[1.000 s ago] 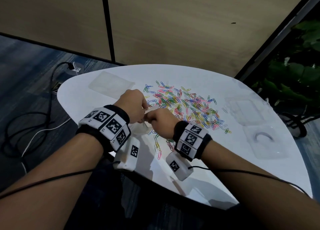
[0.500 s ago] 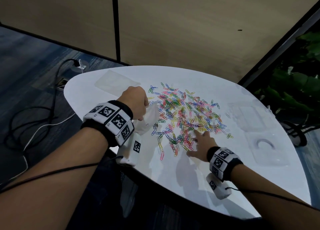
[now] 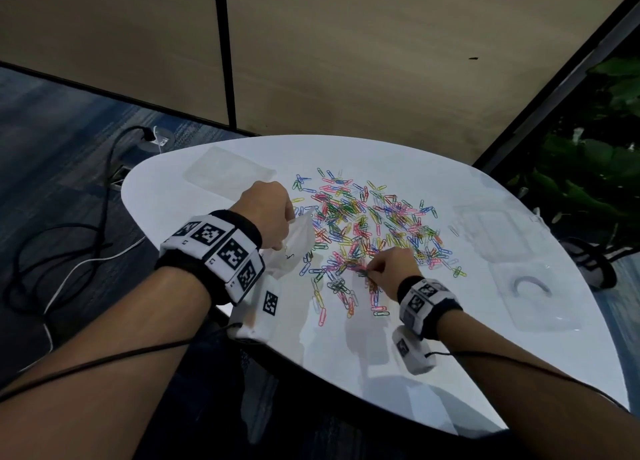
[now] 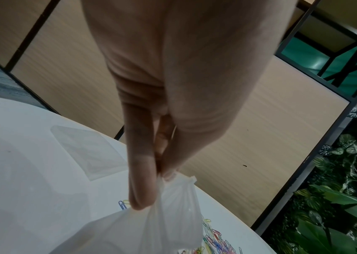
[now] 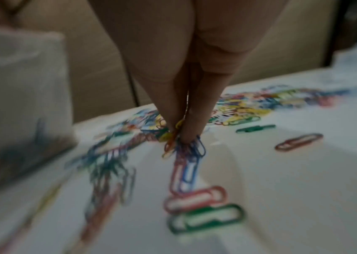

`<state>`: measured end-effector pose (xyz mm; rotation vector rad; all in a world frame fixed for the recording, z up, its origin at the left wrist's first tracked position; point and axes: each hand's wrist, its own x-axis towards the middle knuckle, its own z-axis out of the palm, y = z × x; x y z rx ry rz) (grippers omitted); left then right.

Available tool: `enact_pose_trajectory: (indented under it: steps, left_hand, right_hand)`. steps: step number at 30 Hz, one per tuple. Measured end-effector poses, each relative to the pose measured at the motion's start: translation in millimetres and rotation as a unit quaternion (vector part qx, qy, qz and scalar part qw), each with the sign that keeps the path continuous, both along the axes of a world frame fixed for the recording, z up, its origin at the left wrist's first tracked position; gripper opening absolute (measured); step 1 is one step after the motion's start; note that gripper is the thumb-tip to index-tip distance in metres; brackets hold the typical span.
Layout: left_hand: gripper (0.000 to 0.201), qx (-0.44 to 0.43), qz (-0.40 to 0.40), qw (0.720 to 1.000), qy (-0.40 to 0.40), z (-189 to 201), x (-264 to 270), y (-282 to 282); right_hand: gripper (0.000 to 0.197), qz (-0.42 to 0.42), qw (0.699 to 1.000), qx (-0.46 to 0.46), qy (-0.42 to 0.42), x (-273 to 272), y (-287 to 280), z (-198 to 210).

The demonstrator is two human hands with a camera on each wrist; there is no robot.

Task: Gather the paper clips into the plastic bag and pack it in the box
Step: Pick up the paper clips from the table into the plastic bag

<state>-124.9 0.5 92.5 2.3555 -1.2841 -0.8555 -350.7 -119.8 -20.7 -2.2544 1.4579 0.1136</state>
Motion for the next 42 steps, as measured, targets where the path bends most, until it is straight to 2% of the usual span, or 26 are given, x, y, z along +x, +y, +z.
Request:
enact_pose_trajectory:
  steps: [2,3,6,7,9,11,13,15,17,20,24,26,27,29,30,31,34,37,39,41,42]
  left_hand:
    - [0.024,0.003,-0.002,1.0,0.001,1,-2,0]
    - [0.025,0.005,-0.004,1.0,0.001,1,-3,-1]
    - [0.025,0.007,-0.009,1.0,0.001,3,-7,-2]
    - [0.026,0.007,-0.012,1.0,0.0,4,-9,-2]
    - [0.027,0.009,-0.022,1.0,-0.009,6,-14,-3]
    - [0.024,0.009,-0.031,0.999,-0.016,7,-20,-4]
    - [0.024,0.008,-0.04,0.999,-0.024,7,-24,-5]
    - [0.028,0.005,-0.048,0.998,-0.034,6,-27,-5]
    - [0.03,0.002,-0.057,0.997,-0.043,6,-28,-5]
    - [0.026,-0.003,-0.073,0.995,-0.073,5,-29,-6]
    - [0.019,-0.012,-0.071,0.994,-0.086,4,-25,-5]
    - [0.019,-0.018,-0.058,0.996,-0.064,4,-22,-4]
    - [0.021,-0.022,-0.051,0.997,-0.056,5,-22,-3]
    - [0.024,-0.028,-0.037,0.998,-0.048,4,-21,-1]
    - [0.025,-0.029,-0.03,0.998,-0.045,4,-20,-1]
    - [0.027,-0.03,-0.025,0.998,-0.042,4,-19,0]
    - [0.028,-0.03,-0.017,0.999,-0.03,3,-14,-1]
    - [0.029,-0.03,-0.018,0.999,-0.036,3,-14,-2]
    - [0.03,-0.03,-0.014,0.999,-0.032,3,-10,-2]
    - [0.031,-0.027,-0.006,0.999,-0.025,2,-4,-2]
    - [0.03,-0.026,-0.002,0.999,-0.023,2,0,-1]
  right_hand:
    - [0.006,-0.084,0.99,0.078,-0.082,-8,-7,8]
    - [0.005,-0.123,0.973,0.133,-0.141,-9,-9,15]
    - [0.006,-0.2,0.87,0.282,-0.351,1,-4,39]
    - [0.006,-0.204,0.841,0.311,-0.393,8,0,47]
    - [0.01,-0.19,0.807,0.351,-0.435,24,10,59]
    - [0.009,-0.164,0.804,0.371,-0.434,39,23,64]
    - [0.006,-0.141,0.825,0.369,-0.403,52,36,61]
    - [0.014,-0.144,0.834,0.361,-0.392,64,43,57]
    - [0.018,-0.176,0.82,0.363,-0.406,74,47,55]
    - [0.016,-0.211,0.781,0.396,-0.434,88,49,55]
    - [0.023,-0.204,0.766,0.428,-0.433,96,52,55]
    - [0.02,-0.211,0.79,0.394,-0.42,97,53,51]
    - [0.022,-0.187,0.838,0.338,-0.386,96,54,51]
    - [0.028,-0.089,0.935,0.2,-0.28,94,56,52]
    - [0.027,-0.038,0.961,0.139,-0.236,94,59,55]
    - [0.025,0.015,0.975,0.085,-0.204,93,62,59]
    - [0.026,0.171,0.977,-0.034,-0.125,93,67,65]
    - [0.036,0.22,0.97,0.001,-0.107,89,66,66]
    - [0.039,0.192,0.962,0.045,-0.19,80,60,70]
    - [0.037,0.103,0.943,0.084,-0.304,66,48,74]
    - [0.033,0.069,0.942,0.084,-0.317,57,39,74]
